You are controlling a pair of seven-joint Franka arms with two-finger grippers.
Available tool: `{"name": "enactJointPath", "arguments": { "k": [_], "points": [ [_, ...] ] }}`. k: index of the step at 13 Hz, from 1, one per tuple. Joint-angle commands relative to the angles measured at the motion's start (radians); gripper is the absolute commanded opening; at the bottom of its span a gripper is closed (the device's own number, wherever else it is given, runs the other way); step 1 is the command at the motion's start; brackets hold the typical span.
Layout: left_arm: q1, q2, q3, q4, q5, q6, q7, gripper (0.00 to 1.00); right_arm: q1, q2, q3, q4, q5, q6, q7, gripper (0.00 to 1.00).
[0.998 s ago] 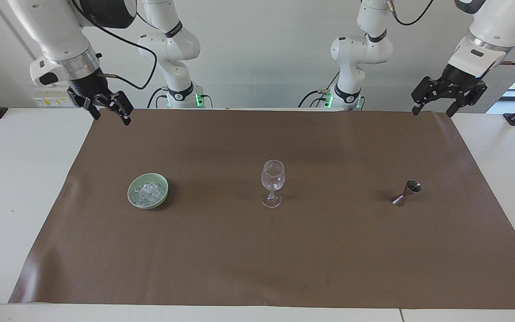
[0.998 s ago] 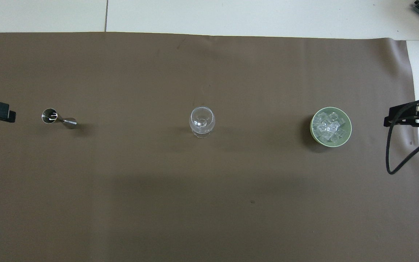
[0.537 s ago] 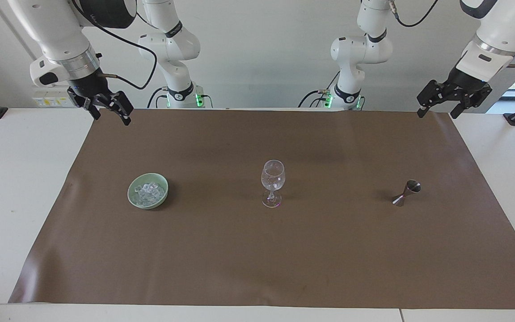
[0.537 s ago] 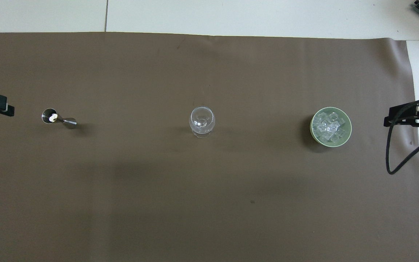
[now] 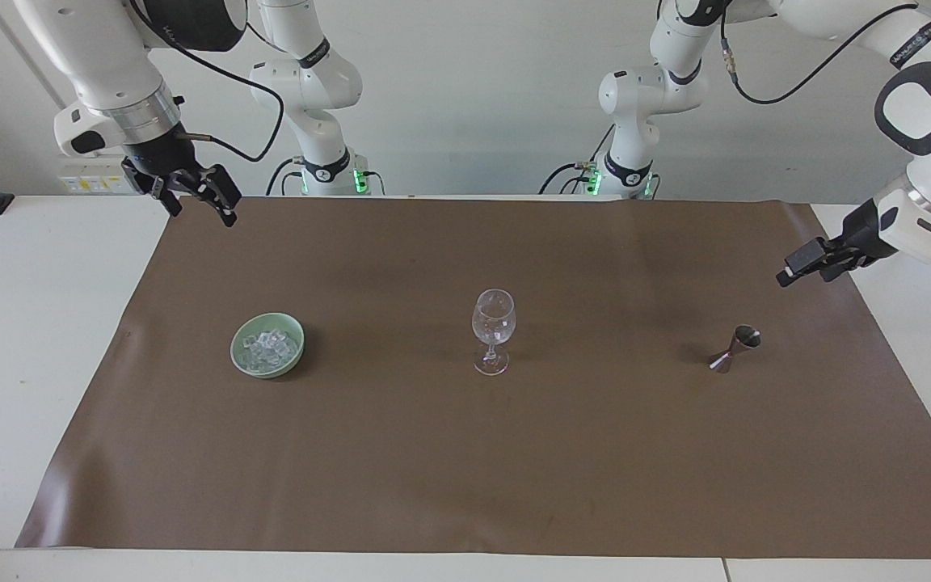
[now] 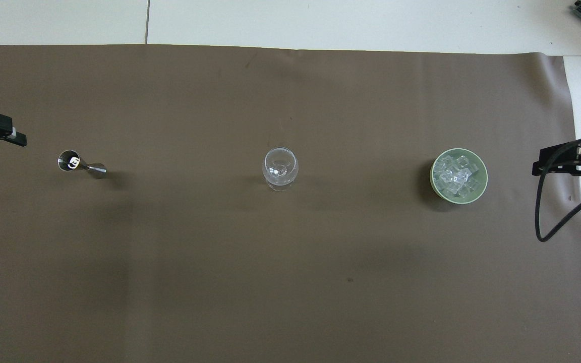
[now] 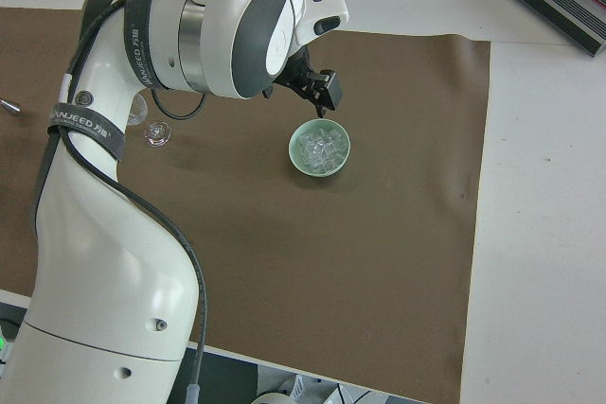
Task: Pour wine and add ice with both arms
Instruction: 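Open the left gripper and move it toward the metal jigger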
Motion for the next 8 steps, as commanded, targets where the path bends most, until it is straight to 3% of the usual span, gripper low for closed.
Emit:
{"name": "enactJointPath", "arguments": {
  "k": [1,8],
  "points": [
    [0.015,0.053,-0.006,0.025,-0.062,0.010,-0.151,1.00,-0.006,-0.008,0.001,-0.005,0.023,-0.006,-0.018,1.00],
    [0.142,0.126,-0.006,-0.008,-0.301,0.011,-0.517,1.00,-0.006,-0.008,0.001,-0.005,0.023,-0.006,-0.018,1.00]
  ]
}}
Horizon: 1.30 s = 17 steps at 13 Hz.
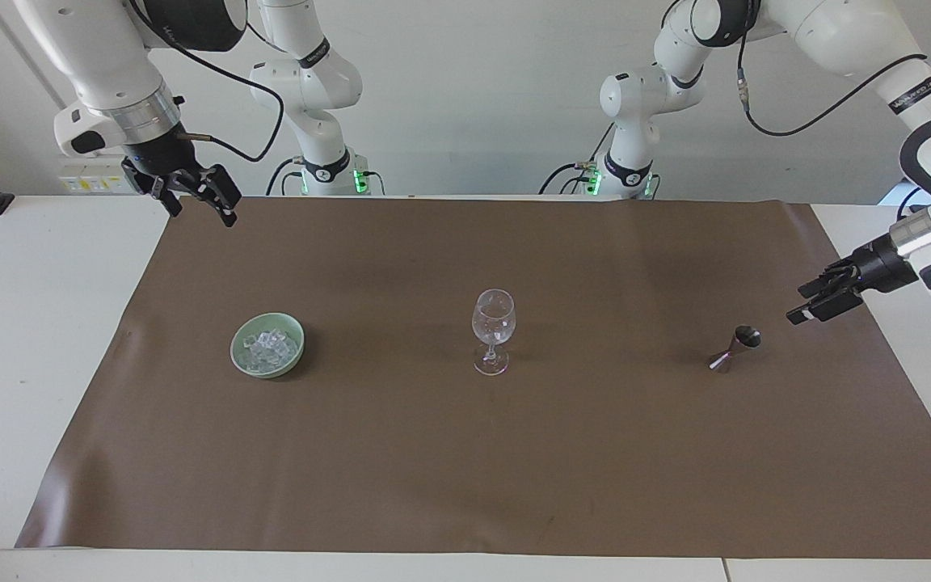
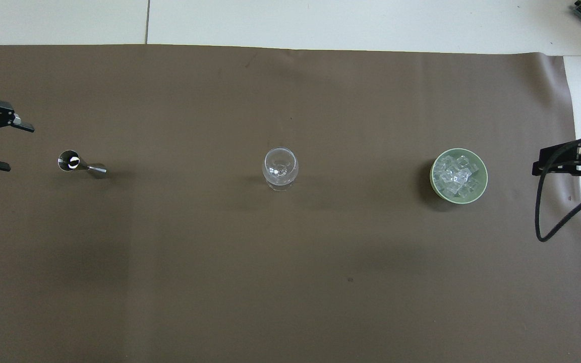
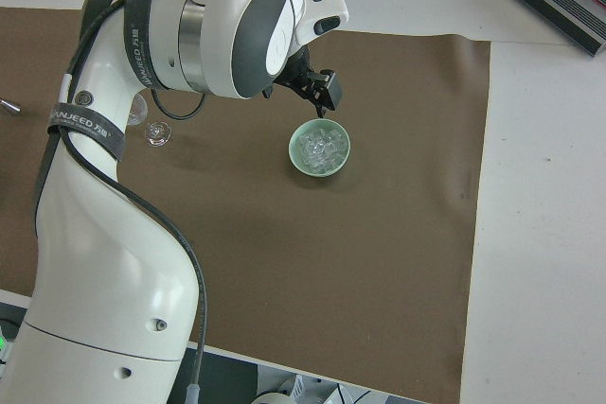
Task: Pour wine and add ice with both arms
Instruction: 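Open the left gripper and move it toward the metal jigger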
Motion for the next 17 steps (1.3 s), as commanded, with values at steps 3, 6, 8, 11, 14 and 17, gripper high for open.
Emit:
{"name": "enactJointPath", "arguments": {
  "k": [3,6,8,11,14,17],
  "points": [
    [0.073,0.045,-0.007,-0.014,-0.150,0.004,-0.194,1.00,-0.006,-0.008,0.001,-0.005,0.023,-0.006,-0.018,1.00],
    [0.109,0.072,-0.007,-0.022,-0.219,0.011,-0.295,1.00,-0.006,-0.008,0.001,-0.005,0.023,-0.006,-0.018,1.00],
    [0.121,0.072,-0.007,-0.054,-0.262,0.032,-0.360,1.00,-0.006,-0.008,0.001,-0.005,0.023,-0.006,-0.018,1.00],
    [0.158,0.069,-0.007,-0.118,-0.340,0.038,-0.369,1.00,-0.006,-0.008,0.001,-0.005,0.023,-0.006,-0.018,1.00],
    [0.190,0.076,-0.007,-0.129,-0.432,0.036,-0.400,1.00,-0.006,-0.008,0.001,-0.005,0.023,-0.006,-0.018,1.00],
    [0.205,0.120,-0.007,-0.139,-0.505,0.039,-0.457,1.00,-0.006,-0.008,0.001,-0.005,0.023,-0.006,-0.018,1.00]
  ]
}}
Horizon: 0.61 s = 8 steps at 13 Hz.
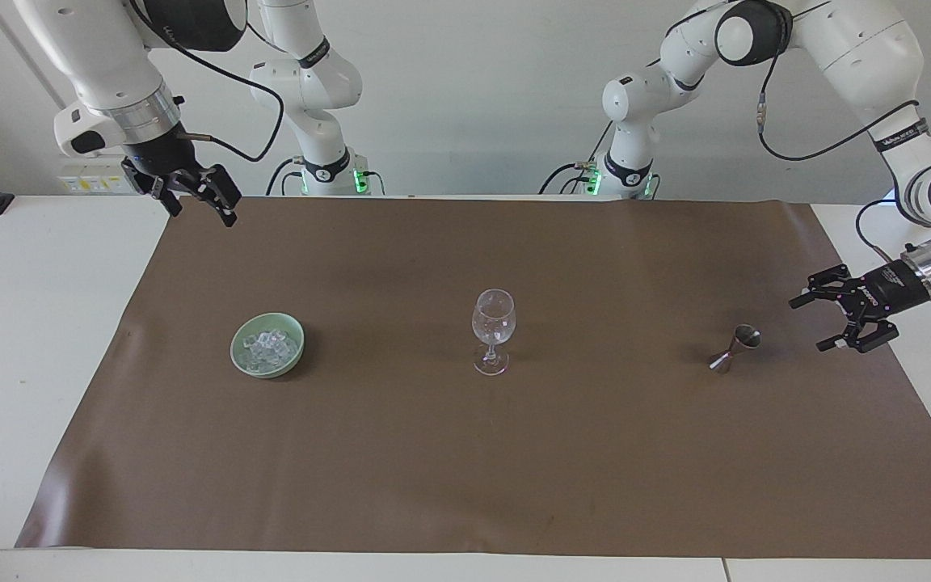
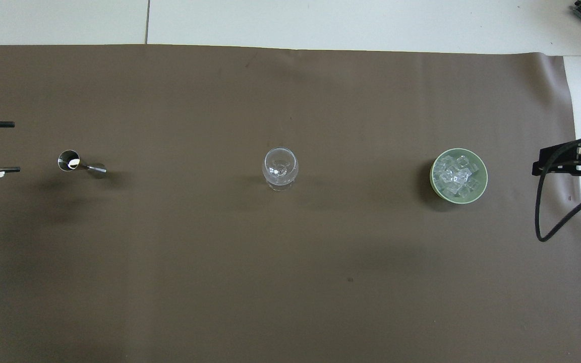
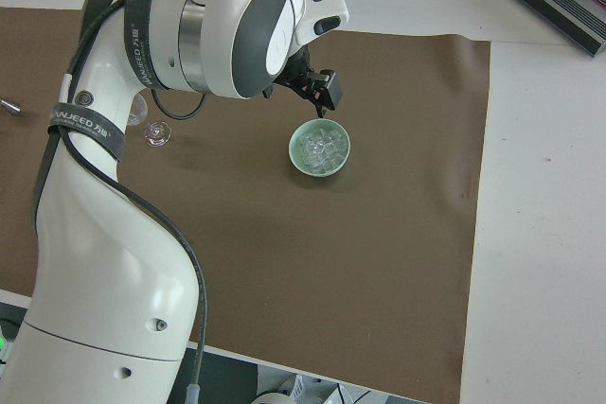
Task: Pour wine and add ice with both arms
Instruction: 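Open the left gripper and move it toward the metal jigger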
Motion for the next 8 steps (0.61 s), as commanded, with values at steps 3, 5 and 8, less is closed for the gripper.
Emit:
{"name": "enactJointPath", "arguments": {
  "k": [3,5,8],
  "points": [
    [0.025,0.072,-0.009,-0.033,-0.118,0.024,-0.082,1.00,-0.006,-0.008,0.001,-0.005,0.023,-0.006,-0.018,1.00],
    [0.020,0.078,-0.009,-0.100,-0.138,0.036,-0.073,1.00,-0.006,-0.008,0.001,-0.005,0.023,-0.006,-0.018,1.00],
    [0.031,0.104,-0.011,-0.114,-0.128,0.026,-0.043,1.00,-0.006,-0.008,0.001,-0.005,0.023,-0.006,-0.018,1.00]
  ]
}}
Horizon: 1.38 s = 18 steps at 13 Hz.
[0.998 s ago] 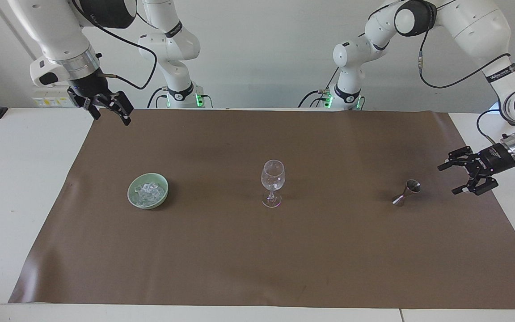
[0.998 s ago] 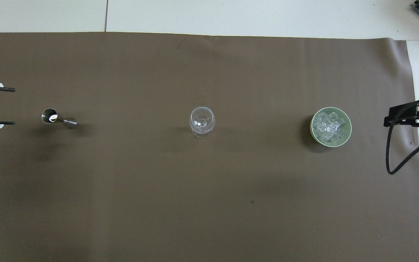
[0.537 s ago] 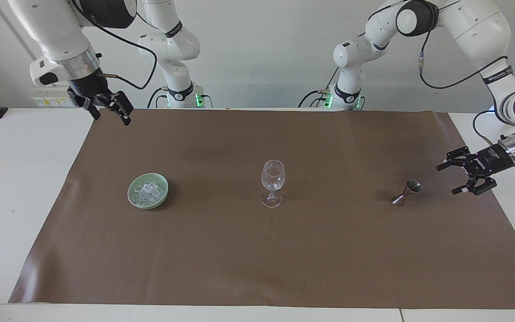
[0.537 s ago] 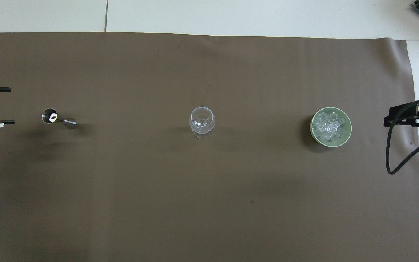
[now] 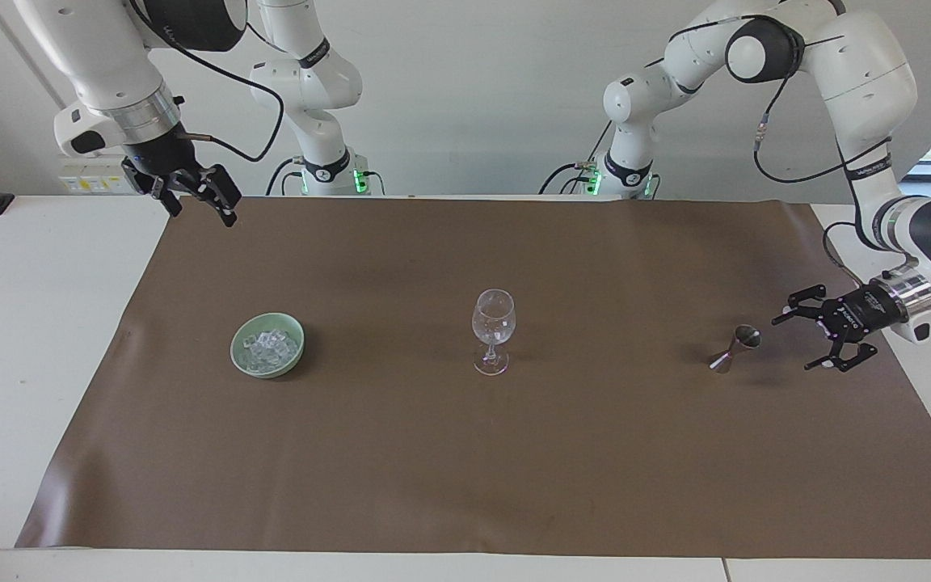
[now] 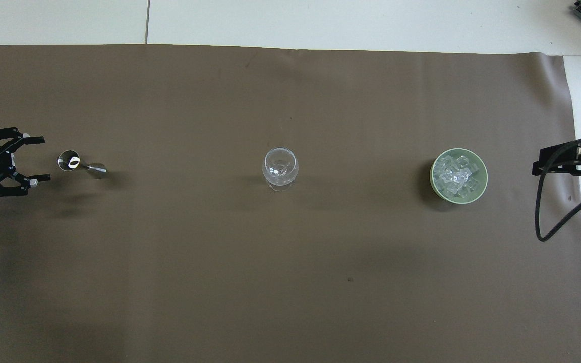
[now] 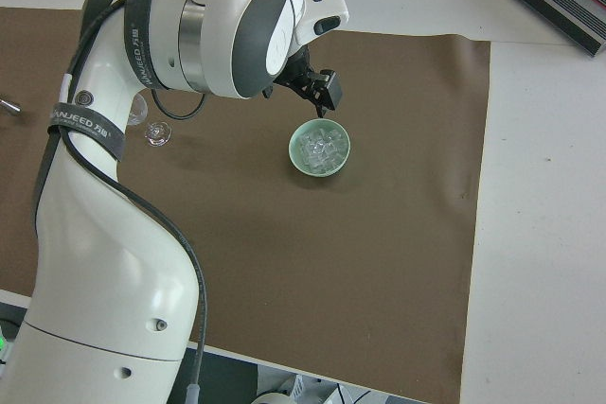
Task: Pour wine and add ice with both arms
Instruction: 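Close the left gripper around the metal jigger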
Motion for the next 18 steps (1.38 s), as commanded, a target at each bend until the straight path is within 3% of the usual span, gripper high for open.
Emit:
{"name": "enactJointPath", "arguments": {
  "k": [1,5,18],
  "points": [
    [0.018,0.017,-0.004,-0.023,-0.014,-0.003,0.045,1.00,-0.006,-0.008,0.001,-0.005,0.023,-0.006,-0.018,1.00],
    [-0.002,0.026,-0.016,-0.058,-0.022,-0.015,0.189,1.00,-0.006,-0.008,0.001,-0.005,0.023,-0.006,-0.018,1.00],
    [-0.028,0.032,-0.018,-0.170,-0.194,0.000,0.292,1.00,-0.006,-0.008,0.001,-0.005,0.023,-0.006,-0.018,1.00]
  ]
}}
